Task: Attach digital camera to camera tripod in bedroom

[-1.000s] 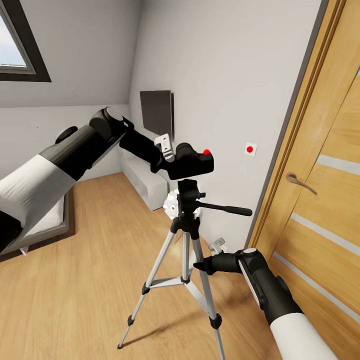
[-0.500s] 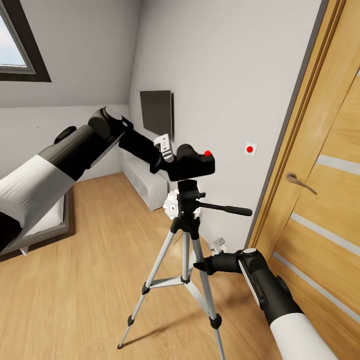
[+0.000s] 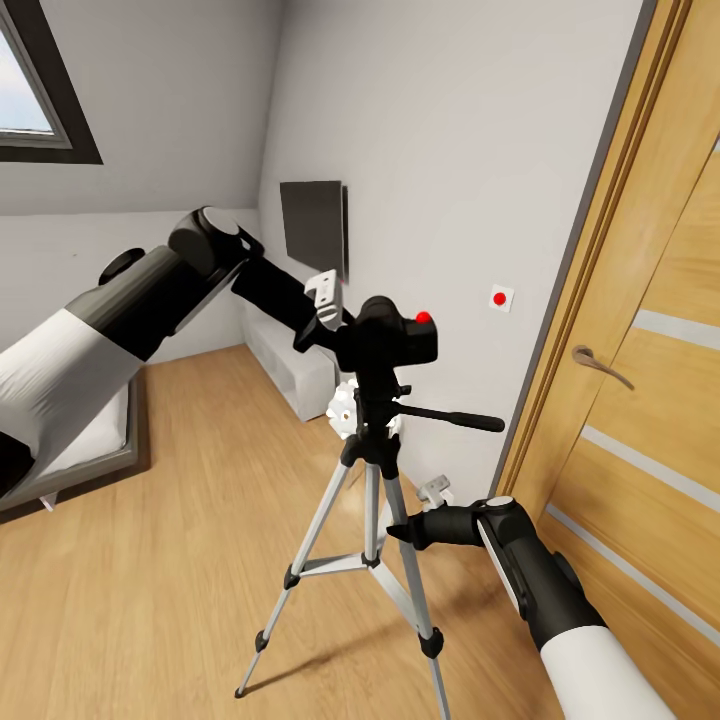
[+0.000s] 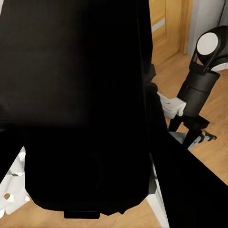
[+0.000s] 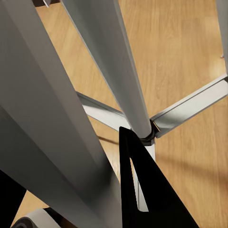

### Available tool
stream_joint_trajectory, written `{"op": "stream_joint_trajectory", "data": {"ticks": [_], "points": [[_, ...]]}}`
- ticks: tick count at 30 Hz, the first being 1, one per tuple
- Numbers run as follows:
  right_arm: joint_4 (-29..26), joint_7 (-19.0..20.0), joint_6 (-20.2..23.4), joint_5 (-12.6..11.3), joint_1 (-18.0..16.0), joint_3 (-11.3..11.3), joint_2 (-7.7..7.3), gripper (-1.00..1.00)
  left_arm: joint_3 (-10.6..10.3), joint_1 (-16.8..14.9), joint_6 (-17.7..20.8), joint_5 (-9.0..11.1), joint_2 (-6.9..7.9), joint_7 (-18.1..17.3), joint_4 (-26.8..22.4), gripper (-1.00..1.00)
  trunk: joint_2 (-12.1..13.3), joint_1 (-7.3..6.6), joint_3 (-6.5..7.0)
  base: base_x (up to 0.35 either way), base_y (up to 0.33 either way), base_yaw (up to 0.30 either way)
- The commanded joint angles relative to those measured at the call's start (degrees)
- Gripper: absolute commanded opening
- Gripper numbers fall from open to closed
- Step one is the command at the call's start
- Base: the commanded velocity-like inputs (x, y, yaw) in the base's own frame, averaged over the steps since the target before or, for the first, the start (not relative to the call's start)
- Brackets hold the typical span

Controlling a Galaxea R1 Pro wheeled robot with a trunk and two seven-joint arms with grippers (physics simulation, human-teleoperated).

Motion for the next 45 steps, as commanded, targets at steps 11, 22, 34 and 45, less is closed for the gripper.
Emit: {"op": "stream_joint_trajectory", "data": {"ticks": [11,22,34,45], "points": [[0.2,0.5,0.4,2.1,0.0,-0.1,0.01,-1.0,-0.2,-0.1,0.5,0.2,1.78,0.0,-0.7,-1.0,-0.1,0.05,-0.14,0.0,0.0,0.0],[0.2,0.5,0.4,2.1,0.0,-0.1,-0.01,-1.0,-0.2,-0.1,0.9,0.2,2.37,0.6,-0.8,-1.0,-0.1,0.05,-0.14,0.0,0.0,0.0],[0.2,0.5,0.4,2.1,0.0,-0.1,-0.04,-1.0,-0.2,-0.1,3.1,0.6,2.25,0.7,-1.0,-1.0,-0.1,0.05,-0.14,0.0,0.0,0.0],[0.2,0.5,0.4,2.1,0.0,-0.1,-0.07,-1.0,-0.2,-0.1,11.2,1.1,2.24,6.7,-5.3,-1.0,-0.1,0.05,-0.14,0.0,0.0,0.0]]}}
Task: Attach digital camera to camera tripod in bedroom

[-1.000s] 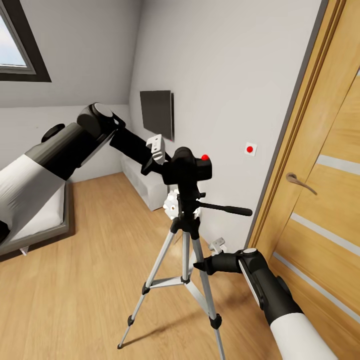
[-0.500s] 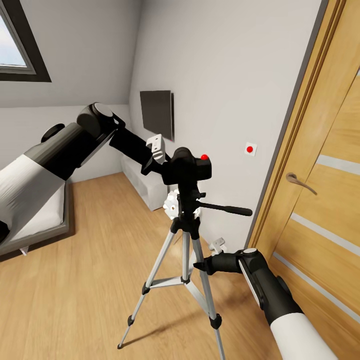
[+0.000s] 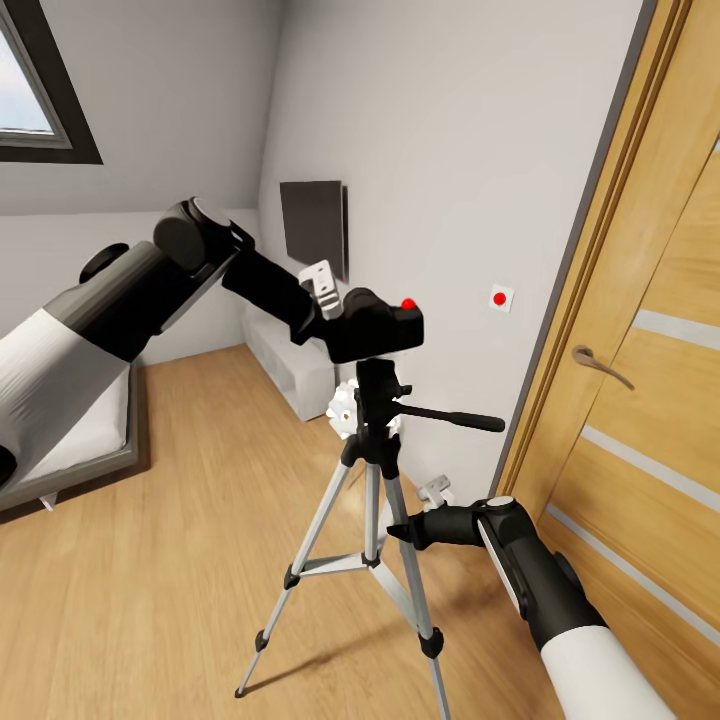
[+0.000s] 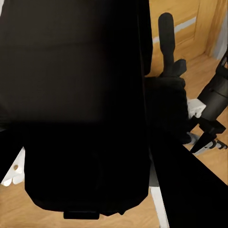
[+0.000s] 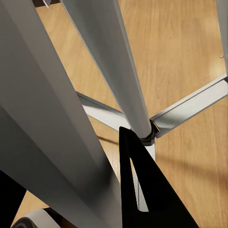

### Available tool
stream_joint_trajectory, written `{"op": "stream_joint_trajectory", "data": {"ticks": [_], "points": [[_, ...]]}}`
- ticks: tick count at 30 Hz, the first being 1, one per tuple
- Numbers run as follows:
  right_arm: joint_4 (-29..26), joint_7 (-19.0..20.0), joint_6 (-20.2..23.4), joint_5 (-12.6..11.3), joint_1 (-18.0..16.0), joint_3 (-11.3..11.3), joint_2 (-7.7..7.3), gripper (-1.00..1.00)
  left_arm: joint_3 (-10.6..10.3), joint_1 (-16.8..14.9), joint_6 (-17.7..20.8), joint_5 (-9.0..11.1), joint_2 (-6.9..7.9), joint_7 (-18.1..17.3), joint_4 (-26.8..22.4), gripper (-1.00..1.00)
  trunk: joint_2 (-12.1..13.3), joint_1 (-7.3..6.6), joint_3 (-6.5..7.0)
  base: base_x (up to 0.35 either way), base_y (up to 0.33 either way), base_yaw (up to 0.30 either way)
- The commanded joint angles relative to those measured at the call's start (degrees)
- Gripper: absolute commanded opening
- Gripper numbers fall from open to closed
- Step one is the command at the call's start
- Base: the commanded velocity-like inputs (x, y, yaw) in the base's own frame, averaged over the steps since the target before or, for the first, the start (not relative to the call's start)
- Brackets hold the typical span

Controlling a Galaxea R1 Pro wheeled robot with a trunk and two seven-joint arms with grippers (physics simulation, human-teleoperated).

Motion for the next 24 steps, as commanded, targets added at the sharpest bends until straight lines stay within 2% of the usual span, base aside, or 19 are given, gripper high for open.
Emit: {"op": "stream_joint_trajectory", "data": {"ticks": [1,6,13,19,24], "points": [[0.2,0.5,0.5,2.2,0.0,-0.1,0.0,-1.0,-0.1,-0.1,0.5,0.6,0.1,0.5,-0.3,-1.0,-0.1,0.05,-0.14,0.0,0.0,0.0],[0.2,0.5,0.5,2.2,0.0,-0.1,0.0,-1.0,-0.1,-0.1,0.9,1.7,0.19,1.3,-0.5,-1.0,-0.1,0.05,-0.14,0.0,0.0,0.0],[0.2,0.5,0.5,2.2,0.0,-0.1,0.0,-1.0,-0.1,-0.1,0.8,2.1,0.23,1.3,-0.6,-1.0,-0.1,0.05,-0.14,0.0,0.0,0.0],[0.2,0.5,0.5,2.2,0.0,-0.1,0.0,-1.0,-0.2,-0.1,0.5,3.9,1.02,1.2,-0.6,-1.0,-0.1,0.05,-0.14,0.0,0.0,0.0],[0.2,0.5,0.5,2.2,0.0,-0.1,0.0,-1.0,-0.2,-0.1,0.4,4.2,1.68,1.2,-0.6,-1.0,-0.1,0.05,-0.14,0.0,0.0,0.0]]}}
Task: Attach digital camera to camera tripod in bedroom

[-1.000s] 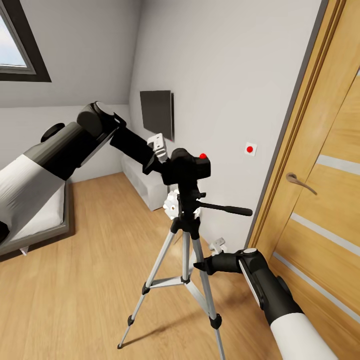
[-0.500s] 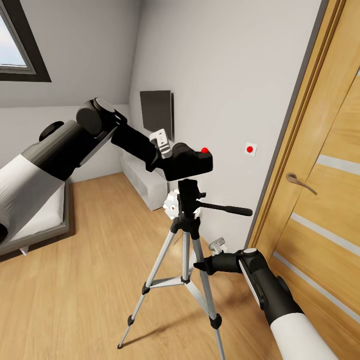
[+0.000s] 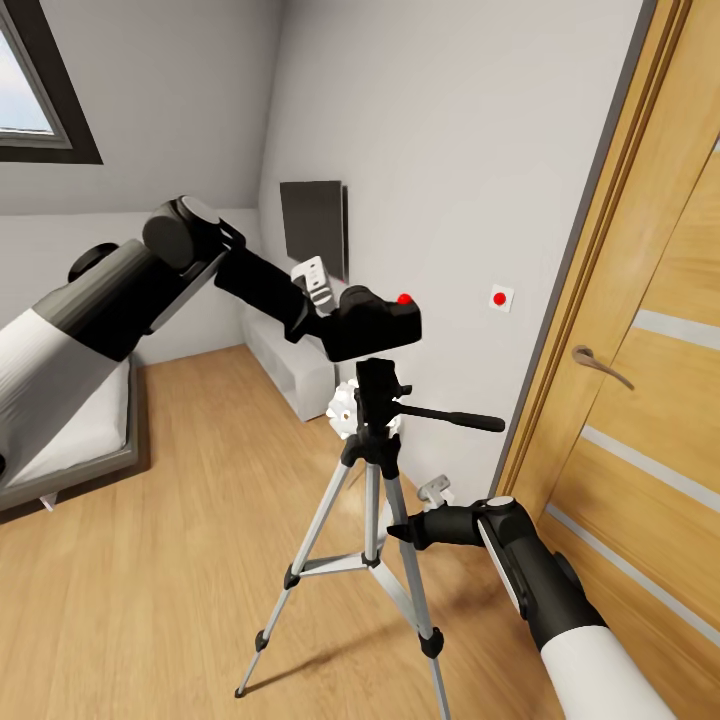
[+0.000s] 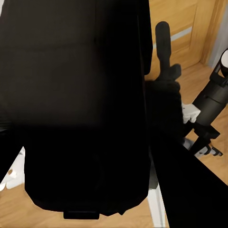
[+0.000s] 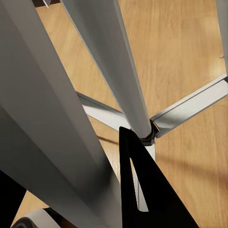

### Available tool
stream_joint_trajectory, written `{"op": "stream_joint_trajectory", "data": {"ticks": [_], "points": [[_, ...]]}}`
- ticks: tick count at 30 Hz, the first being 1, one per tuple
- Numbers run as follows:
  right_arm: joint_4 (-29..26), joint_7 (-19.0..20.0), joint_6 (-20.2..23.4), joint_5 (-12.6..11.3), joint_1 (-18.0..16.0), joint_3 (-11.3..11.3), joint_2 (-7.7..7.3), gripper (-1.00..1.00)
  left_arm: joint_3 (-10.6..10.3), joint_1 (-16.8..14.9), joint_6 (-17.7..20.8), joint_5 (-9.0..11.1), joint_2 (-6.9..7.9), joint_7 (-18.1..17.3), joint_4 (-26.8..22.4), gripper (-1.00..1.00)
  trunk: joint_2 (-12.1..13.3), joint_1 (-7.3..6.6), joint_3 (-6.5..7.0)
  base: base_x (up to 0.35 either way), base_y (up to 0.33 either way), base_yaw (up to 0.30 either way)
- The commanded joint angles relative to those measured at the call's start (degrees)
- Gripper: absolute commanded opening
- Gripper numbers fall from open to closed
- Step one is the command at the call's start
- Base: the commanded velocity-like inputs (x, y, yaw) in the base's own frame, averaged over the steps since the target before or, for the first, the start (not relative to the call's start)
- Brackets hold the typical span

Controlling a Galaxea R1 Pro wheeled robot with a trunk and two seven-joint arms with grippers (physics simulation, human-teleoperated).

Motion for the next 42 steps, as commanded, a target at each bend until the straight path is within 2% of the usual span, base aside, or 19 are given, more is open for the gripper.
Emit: {"op": "stream_joint_trajectory", "data": {"ticks": [1,15,23,24,32,42], "points": [[0.2,0.5,0.5,2.1,0.0,-0.1,0.0,-1.0,-0.2,-0.1,0.3,0.4,0.11,0.1,0.0,-1.0,-0.1,0.05,-0.14,0.0,0.0,0.0],[0.2,0.5,0.5,2.1,0.0,-0.1,0.0,-1.0,-0.7,0.0,0.3,0.4,0.0,0.5,0.0,-1.0,-0.1,0.05,-0.14,0.0,0.0,0.0],[0.2,0.6,0.5,2.1,0.0,-0.1,0.0,-1.0,-0.7,2.9,0.2,0.1,-0.09,1.0,-0.1,-1.0,-0.1,0.05,-0.14,0.0,0.0,0.0],[0.3,0.6,0.4,1.0,0.0,-0.1,0.06,-1.0,-0.4,3.2,0.0,-0.1,-0.2,1.1,-0.4,-1.0,-0.1,0.05,-0.14,0.0,0.0,0.0],[0.3,0.4,0.1,0.8,-0.1,0.0,0.41,-1.0,0.6,3.1,0.3,0.1,-0.15,1.2,-0.1,-1.0,-0.1,0.05,-0.14,0.0,0.0,0.0],[0.3,0.3,-0.2,0.8,-0.1,0.1,0.52,-1.0,3.7,2.9,0.3,-0.2,-0.21,1.1,0.3,-1.0,-0.1,0.05,-0.14,0.0,0.0,0.0]]}}
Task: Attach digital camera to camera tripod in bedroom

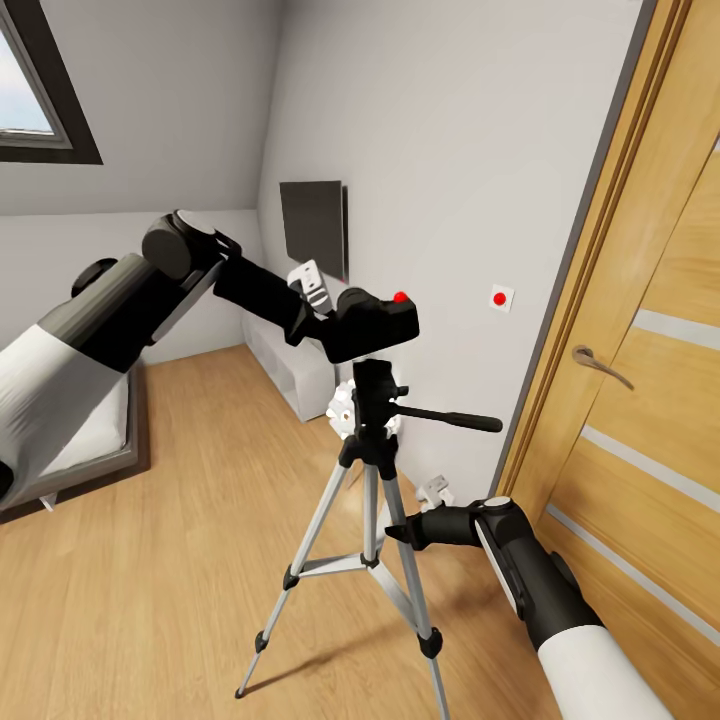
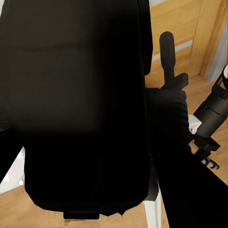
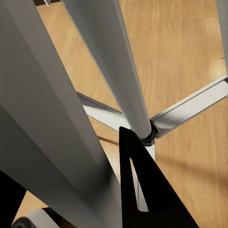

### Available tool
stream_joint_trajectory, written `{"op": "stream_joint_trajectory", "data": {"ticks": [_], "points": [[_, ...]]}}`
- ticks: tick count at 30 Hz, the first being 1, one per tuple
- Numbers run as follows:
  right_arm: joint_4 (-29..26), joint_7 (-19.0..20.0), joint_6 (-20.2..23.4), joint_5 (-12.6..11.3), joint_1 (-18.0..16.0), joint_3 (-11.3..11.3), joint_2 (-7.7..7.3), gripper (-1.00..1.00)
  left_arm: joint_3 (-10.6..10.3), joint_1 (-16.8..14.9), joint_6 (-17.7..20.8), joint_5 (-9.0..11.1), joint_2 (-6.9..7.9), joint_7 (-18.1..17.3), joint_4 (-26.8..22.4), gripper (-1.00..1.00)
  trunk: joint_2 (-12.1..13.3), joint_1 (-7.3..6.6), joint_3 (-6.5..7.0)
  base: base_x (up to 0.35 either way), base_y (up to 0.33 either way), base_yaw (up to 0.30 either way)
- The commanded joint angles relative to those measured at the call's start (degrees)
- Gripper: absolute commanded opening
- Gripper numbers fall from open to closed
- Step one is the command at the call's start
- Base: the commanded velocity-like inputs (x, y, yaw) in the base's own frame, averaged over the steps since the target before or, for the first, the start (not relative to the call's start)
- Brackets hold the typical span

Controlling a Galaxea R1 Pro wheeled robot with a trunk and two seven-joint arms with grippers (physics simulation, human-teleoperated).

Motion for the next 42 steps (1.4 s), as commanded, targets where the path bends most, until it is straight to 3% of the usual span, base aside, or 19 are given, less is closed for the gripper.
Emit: {"op": "stream_joint_trajectory", "data": {"ticks": [1,8,22,37,42], "points": [[-0.1,0.5,0.2,0.2,0.0,-0.1,0.03,-1.0,0.1,-0.1,0.3,0.3,0.05,0.0,0.0,-1.0,-0.1,0.05,-0.15,0.0,0.0,0.0],[-0.1,0.4,0.1,0.3,0.0,0.0,0.04,-1.0,0.1,-0.1,0.2,0.0,0.04,0.0,0.0,-1.0,-0.1,0.05,-0.15,0.0,0.0,0.0],[-0.1,0.4,0.0,0.3,0.0,-0.1,0.04,-1.0,-0.3,-0.1,-0.5,-3.5,0.19,-0.6,-1.3,-1.0,-0.1,0.05,-0.15,0.0,0.0,0.0],[-0.1,0.4,-0.1,-0.3,0.0,-0.1,0.04,-1.0,-0.5,-0.1,-2.0,-4.0,0.06,-0.7,-1.2,-1.0,-0.1,0.05,-0.15,0.0,0.0,0.0],[0.6,0.3,-0.3,-0.1,0.0,-0.1,0.15,-1.0,-0.7,-1.7,-1.2,-3.7,-0.27,-1.9,-2.8,-1.0,-0.1,0.05,-0.15,0.0,0.0,0.0]]}}
